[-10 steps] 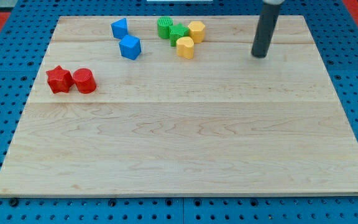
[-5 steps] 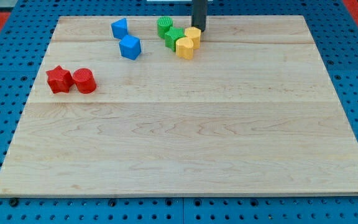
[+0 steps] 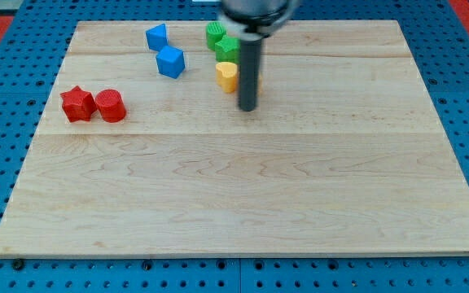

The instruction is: Separate the yellow blocks from the green blocks

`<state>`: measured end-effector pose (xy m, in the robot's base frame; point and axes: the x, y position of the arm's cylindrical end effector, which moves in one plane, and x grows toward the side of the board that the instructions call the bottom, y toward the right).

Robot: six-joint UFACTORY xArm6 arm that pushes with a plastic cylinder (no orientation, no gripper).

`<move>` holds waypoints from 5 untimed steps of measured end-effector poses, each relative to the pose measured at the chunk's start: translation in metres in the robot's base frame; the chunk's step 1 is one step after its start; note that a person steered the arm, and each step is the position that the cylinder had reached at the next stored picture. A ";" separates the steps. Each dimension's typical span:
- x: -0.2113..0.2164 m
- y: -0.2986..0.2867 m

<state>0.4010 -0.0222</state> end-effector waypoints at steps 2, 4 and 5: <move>-0.077 -0.042; -0.056 0.106; -0.043 0.191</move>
<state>0.3584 0.1686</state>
